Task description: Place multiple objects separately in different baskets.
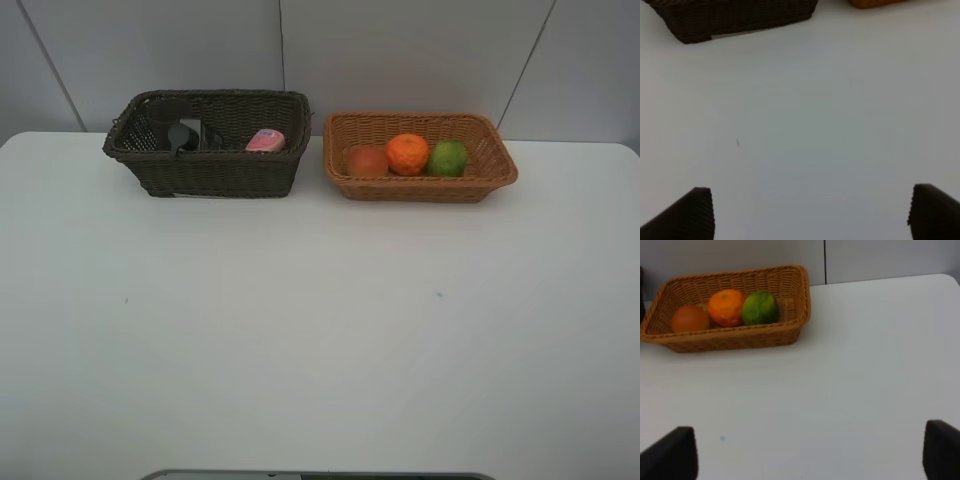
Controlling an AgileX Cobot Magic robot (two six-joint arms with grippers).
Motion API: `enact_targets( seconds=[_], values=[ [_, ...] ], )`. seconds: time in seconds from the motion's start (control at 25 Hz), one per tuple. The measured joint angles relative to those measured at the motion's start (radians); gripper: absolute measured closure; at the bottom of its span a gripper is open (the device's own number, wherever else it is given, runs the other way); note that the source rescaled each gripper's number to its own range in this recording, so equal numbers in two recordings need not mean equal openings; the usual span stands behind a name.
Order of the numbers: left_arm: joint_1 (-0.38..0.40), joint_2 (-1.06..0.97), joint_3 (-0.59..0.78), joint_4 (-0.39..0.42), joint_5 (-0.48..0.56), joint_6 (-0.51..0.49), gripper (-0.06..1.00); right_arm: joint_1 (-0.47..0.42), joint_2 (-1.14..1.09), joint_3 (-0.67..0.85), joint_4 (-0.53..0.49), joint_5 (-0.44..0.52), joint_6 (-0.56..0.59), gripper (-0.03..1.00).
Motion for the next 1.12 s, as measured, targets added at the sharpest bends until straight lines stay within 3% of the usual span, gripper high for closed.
enact_targets(
  seconds=[0.28,0.56,0.72,1.12],
  values=[
    [0.030,-0.034,0.000,-0.001,0.000,0.000,-0.06,0.000,0.000,0.000,0.000,0.000,0.000,-0.03],
    [0.283,-0.083,0.000,-0.006,0.001,0.000,-0.06,0.000,0.000,0.000,0.000,0.000,0.000,-0.03],
    [0.385,-0.083,0.000,-0.007,0.001,0.000,-0.06,0.000,0.000,0.000,0.000,0.000,0.000,-0.03],
    [0.368,-0.083,0.000,0.003,0.001,0.004,-0.06,0.000,0.000,0.000,0.000,0.000,0.000,-0.03]
  ],
)
